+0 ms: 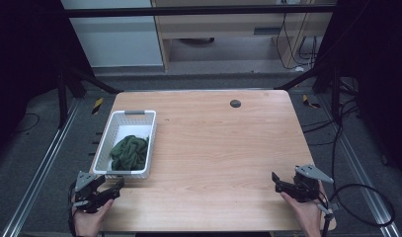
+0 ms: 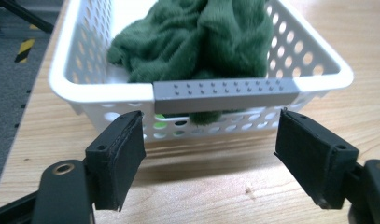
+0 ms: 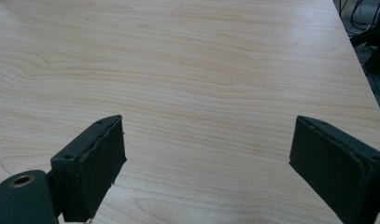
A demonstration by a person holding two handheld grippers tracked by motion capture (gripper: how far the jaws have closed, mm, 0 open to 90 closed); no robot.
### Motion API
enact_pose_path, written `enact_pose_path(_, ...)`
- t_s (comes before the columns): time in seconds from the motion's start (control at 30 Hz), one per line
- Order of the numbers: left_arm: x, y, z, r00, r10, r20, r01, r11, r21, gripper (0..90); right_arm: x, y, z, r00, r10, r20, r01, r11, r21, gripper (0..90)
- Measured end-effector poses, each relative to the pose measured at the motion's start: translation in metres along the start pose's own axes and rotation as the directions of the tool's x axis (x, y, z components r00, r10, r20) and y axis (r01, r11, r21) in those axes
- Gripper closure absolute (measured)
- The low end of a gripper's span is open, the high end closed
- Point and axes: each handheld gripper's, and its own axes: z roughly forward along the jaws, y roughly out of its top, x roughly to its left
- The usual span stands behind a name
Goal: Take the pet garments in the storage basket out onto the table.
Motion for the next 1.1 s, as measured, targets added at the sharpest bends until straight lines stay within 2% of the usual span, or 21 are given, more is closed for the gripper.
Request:
enact_pose_path(0.07,0.0,0.002,-0.006,0.9999,-0.008,-0.009,0.008,0.9995,-0.03,23.3,-0.001,-0.001,0.0,1.0,-0.003,-0.004,0.003,1.0,0.002,10.4)
enact_pose_path(0.17,-0.001,0.004,-0.009,0.9998,-0.009,-0.017,0.008,0.9988,-0.048,23.3,0.0,-0.001,0.001,1.0,-0.004,-0.003,0.004,1.0,0.018,10.3)
enact_pose_path(0.2,-0.001,0.005,-0.011,0.9998,-0.006,-0.018,0.005,0.9985,-0.055,23.3,0.0,-0.002,0.001,0.9998,-0.02,0.005,0.02,1.0,0.017,10.2)
enact_pose_path(0.4,-0.002,0.012,-0.017,0.9999,0.01,-0.013,-0.011,0.9964,-0.085,22.6,0.003,0.001,-0.002,0.9995,-0.026,0.019,0.026,1.0,-0.001,10.2)
enact_pose_path(0.53,-0.004,0.017,-0.022,0.9995,0.03,-0.013,-0.031,0.9936,-0.109,22.0,0.003,0.002,-0.004,0.9994,-0.032,0.009,0.032,0.999,-0.008,9.9)
enact_pose_path(0.67,-0.006,0.022,-0.025,0.9994,0.034,-0.005,-0.034,0.9926,-0.116,21.6,0.005,0.002,-0.004,0.9991,-0.041,0.009,0.041,0.999,-0.008,9.9)
enact_pose_path(0.83,-0.008,0.032,-0.028,0.999,0.033,0.032,-0.029,0.993,-0.115,21.1,0.007,0.003,-0.002,0.9993,-0.035,-0.013,0.035,0.999,-0.01,9.8)
enact_pose_path(1.1,-0.012,0.044,-0.029,0.9973,0.058,0.047,-0.052,0.9925,-0.111,19.9,0.012,0.004,0.002,0.9988,-0.048,-0.01,0.048,0.999,0.002,9.8)
